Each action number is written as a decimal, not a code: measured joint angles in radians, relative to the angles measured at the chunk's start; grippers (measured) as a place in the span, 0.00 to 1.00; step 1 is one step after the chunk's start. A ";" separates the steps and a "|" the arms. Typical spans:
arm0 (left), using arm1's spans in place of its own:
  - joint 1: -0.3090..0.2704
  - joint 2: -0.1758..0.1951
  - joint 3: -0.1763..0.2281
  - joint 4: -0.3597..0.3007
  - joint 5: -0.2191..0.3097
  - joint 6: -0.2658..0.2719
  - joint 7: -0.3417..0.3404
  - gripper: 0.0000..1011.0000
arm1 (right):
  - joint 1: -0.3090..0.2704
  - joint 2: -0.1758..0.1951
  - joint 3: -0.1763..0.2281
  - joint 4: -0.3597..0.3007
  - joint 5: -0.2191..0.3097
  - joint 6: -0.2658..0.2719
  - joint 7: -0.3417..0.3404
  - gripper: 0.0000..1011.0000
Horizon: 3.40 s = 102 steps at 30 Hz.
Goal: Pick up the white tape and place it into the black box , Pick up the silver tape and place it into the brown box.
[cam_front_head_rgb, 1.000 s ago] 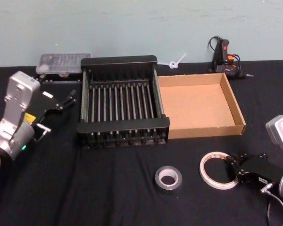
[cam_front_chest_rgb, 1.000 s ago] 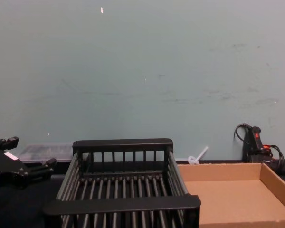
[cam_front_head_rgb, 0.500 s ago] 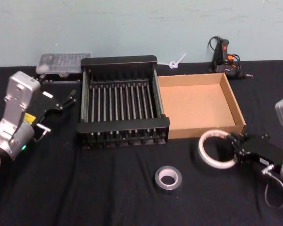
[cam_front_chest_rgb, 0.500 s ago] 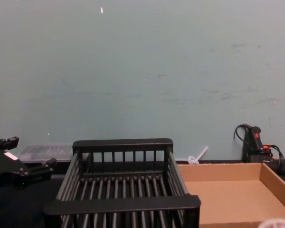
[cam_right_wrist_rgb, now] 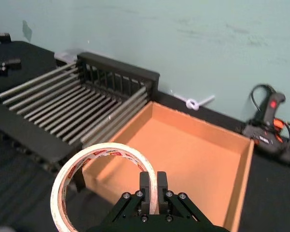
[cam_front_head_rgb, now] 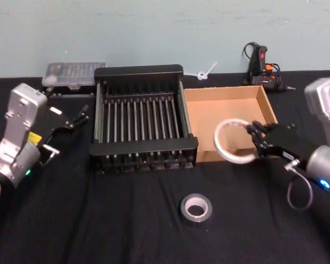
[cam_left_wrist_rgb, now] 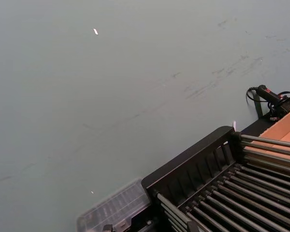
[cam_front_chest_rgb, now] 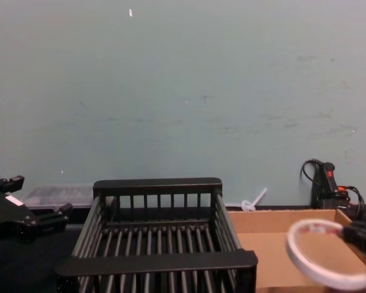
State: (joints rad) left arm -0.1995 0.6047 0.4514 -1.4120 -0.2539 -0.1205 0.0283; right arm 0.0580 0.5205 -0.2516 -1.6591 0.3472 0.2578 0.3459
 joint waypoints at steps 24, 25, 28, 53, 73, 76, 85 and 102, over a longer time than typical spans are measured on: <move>0.000 0.000 0.000 0.000 0.000 0.000 0.000 0.99 | 0.263 -0.133 -0.137 0.200 -0.092 0.007 0.027 0.10; 0.000 0.000 0.000 0.000 0.000 0.000 0.000 0.99 | 0.271 -0.137 -0.142 0.208 -0.095 0.006 0.029 0.10; 0.000 0.000 0.000 0.000 0.000 0.000 0.000 0.99 | 0.297 -0.154 -0.159 0.236 -0.106 0.002 0.038 0.10; 0.000 0.000 0.000 0.000 0.000 0.000 0.000 0.99 | 0.406 -0.252 -0.237 0.356 -0.159 -0.014 0.065 0.10; 0.000 0.000 0.000 0.000 0.000 0.000 0.000 0.99 | 0.402 -0.249 -0.236 0.351 -0.158 -0.013 0.065 0.42; 0.000 0.000 0.000 0.000 0.000 0.000 0.000 0.99 | 0.402 -0.248 -0.236 0.351 -0.157 -0.013 0.065 0.50; 0.000 0.000 0.000 0.000 0.000 0.000 0.000 0.99 | 0.401 -0.248 -0.236 0.350 -0.157 -0.013 0.065 0.79; 0.000 0.000 0.000 0.000 0.000 0.000 0.000 0.99 | 0.378 -0.228 -0.220 0.310 -0.157 -0.003 0.057 0.99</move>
State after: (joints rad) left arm -0.1995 0.6047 0.4514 -1.4120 -0.2539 -0.1205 0.0283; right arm 0.4357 0.2921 -0.4711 -1.3496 0.1899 0.2547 0.4032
